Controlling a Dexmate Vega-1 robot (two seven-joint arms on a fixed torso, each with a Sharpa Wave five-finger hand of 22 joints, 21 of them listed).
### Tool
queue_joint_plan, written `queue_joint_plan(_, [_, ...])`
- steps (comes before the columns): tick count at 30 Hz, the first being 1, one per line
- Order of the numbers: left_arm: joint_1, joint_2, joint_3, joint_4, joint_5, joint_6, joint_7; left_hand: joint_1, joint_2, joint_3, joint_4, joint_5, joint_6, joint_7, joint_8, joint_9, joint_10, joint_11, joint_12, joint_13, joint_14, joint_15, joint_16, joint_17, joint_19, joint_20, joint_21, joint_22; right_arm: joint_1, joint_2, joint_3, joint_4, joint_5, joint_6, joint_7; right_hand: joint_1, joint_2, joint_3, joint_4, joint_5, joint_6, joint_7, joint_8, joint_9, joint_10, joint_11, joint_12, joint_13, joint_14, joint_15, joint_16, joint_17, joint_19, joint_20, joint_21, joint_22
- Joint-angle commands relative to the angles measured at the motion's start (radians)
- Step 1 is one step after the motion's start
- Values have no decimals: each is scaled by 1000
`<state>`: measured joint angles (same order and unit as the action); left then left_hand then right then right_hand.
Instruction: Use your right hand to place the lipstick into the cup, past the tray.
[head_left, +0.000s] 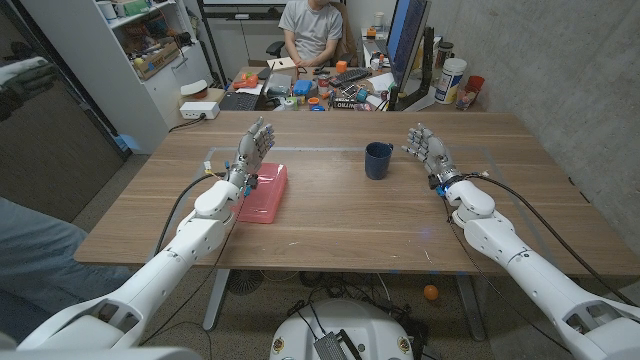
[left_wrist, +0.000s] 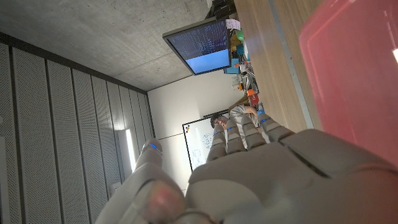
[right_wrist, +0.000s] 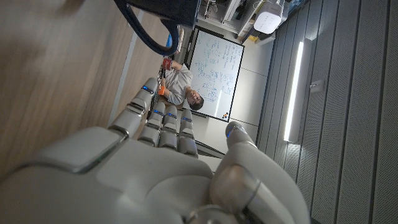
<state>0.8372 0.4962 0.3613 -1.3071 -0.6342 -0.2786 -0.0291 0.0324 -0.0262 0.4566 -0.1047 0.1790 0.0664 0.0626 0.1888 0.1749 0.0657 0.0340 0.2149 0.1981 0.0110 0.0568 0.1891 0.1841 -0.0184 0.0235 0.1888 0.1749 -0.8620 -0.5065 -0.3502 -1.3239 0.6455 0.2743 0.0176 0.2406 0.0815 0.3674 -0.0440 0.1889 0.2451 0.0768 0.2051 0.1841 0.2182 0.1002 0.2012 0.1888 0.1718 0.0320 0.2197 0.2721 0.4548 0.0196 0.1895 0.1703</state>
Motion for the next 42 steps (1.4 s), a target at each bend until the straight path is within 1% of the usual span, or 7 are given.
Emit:
queue_joint_plan(1, [-32,-58,-19,25,58,20,1,11,2,6,0,5,2,5,5,5,10,-5,6,2,1,10,4,4,-3,7,4,5,16,7,44,23,-17,-26,44,4,2,5,0,4,10,1,4,5,6,-1,5,1,5,1,3,4,3,-1,7,2])
queue_joint_plan(10, [-63,-99,-19,43,100,44,-3,12,3,6,-1,5,2,6,5,5,11,-2,6,2,0,10,4,3,-6,10,4,5,25,-5,88,26,-28,-13,76,4,1,4,-2,4,12,-2,3,5,7,-2,4,2,5,2,2,2,-2,2,5,2])
queue_joint_plan(20, [-97,-98,-26,26,140,99,3,12,4,5,-2,4,1,5,3,5,9,-1,5,2,0,13,3,3,-6,12,5,5,-78,-73,122,-143,-53,-66,3,27,6,13,-19,7,14,-4,2,5,10,-3,4,2,6,2,-1,-5,-11,5,2,2])
queue_joint_plan(22, [-103,-98,-29,31,141,104,-5,13,5,5,-2,4,0,6,3,5,9,-1,5,2,0,13,3,3,-6,12,5,5,-101,-85,127,-177,-62,-73,-17,53,16,25,-35,9,15,-5,1,5,12,-1,3,2,7,3,-2,-10,-11,7,2,2])
queue_joint_plan(23, [-106,-97,-29,32,143,107,-7,13,5,5,-2,4,1,6,3,5,9,-1,5,2,1,13,4,3,-7,12,5,5,-112,-90,130,-191,-62,-75,-22,80,24,38,-54,10,16,-6,1,5,13,-2,2,2,8,3,-4,-16,-12,6,2,2])
queue_joint_plan(28, [-121,-96,-34,48,147,113,-29,13,6,5,-2,4,0,6,3,5,9,0,5,2,0,13,4,3,-7,12,5,5,-171,-118,148,-279,-81,-93,-82,117,30,50,-81,6,22,-13,0,5,44,-4,12,4,14,0,-4,-25,-13,8,3,2])
queue_joint_plan(42, [-153,-110,-43,105,145,95,-94,16,10,6,-4,4,2,6,3,5,9,0,4,2,1,13,4,3,-10,20,5,5,-318,-192,190,-456,-119,-116,-181,144,36,56,-98,-2,31,-17,0,4,63,-5,16,9,26,3,0,-30,-7,17,5,2])
